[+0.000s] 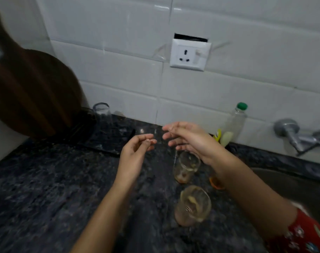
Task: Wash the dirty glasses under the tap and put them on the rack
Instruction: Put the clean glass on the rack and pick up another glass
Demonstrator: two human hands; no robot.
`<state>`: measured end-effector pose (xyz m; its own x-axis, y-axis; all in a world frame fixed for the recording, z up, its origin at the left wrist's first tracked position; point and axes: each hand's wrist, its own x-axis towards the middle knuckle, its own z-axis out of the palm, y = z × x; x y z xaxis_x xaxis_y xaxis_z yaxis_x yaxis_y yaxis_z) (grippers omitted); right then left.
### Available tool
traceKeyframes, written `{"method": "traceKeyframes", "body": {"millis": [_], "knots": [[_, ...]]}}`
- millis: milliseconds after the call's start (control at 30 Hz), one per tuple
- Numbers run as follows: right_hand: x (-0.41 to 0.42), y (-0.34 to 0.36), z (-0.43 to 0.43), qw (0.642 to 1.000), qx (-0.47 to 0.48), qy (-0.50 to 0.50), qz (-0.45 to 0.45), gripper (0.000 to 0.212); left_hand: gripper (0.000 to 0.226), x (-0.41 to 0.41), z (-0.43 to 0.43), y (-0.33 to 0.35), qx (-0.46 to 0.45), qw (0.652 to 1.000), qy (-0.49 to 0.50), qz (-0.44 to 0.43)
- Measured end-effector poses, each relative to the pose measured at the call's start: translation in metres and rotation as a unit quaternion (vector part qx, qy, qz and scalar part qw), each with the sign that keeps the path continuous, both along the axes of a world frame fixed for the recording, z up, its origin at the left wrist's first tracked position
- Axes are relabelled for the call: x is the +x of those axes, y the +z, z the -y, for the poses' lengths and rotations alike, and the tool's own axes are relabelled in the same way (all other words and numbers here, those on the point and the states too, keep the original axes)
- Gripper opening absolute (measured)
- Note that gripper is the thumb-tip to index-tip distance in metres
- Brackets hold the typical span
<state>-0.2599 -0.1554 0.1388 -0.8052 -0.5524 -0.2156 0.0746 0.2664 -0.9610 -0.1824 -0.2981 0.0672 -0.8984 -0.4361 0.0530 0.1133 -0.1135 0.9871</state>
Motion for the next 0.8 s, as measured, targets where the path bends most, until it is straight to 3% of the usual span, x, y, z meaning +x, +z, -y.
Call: {"method": "traceKeyframes", "body": {"millis": [67,200,367,467,800], "knots": [[0.014,-0.009,-0.036,0.997,0.026,-0.008,-0.068,0.018,0.017,0.01,-0.019,-0.009,-0.013,1.0,-0.026,0.002],[0.047,-0.046,-0.097,0.988,0.075,-0.004,-0.135,0.048,0.016,0.032,-0.049,-0.034,-0.022,0.998,-0.055,0.027],[0.083,-0.103,-0.126,0.992,0.11,0.03,-0.054,0.069,0.014,0.054,-0.067,-0.06,-0.033,0.996,-0.042,0.065],[0.093,-0.135,-0.119,0.994,0.088,0.006,-0.06,0.083,0.014,0.058,-0.07,-0.068,-0.052,0.995,-0.038,0.082],[0.099,-0.163,-0.129,0.988,-0.049,-0.14,-0.042,0.069,0.014,0.051,-0.095,-0.05,-0.068,0.996,-0.034,0.044]]}}
